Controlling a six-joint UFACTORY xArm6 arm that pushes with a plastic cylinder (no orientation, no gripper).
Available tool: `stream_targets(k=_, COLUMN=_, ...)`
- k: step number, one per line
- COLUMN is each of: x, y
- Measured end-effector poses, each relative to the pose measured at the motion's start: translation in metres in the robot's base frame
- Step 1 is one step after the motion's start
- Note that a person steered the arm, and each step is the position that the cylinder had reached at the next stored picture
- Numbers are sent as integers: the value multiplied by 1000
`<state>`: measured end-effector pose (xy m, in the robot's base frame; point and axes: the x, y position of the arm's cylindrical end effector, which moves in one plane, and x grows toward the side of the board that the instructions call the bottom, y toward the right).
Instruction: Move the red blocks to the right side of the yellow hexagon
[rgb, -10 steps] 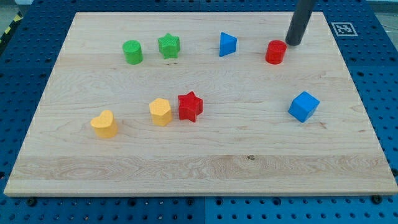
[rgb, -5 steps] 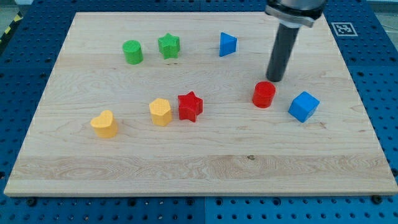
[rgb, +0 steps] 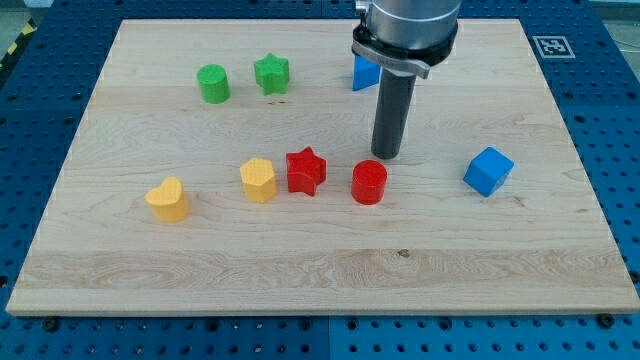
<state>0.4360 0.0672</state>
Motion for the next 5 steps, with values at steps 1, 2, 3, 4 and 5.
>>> stream_targets(k=1, x=-3, y=-45)
stream_targets(k=2, x=10, y=-111)
stream_targets(k=3, x=19, y=-122)
stream_targets(k=4, x=19, y=-111)
stream_targets(k=5, x=20, y=-96)
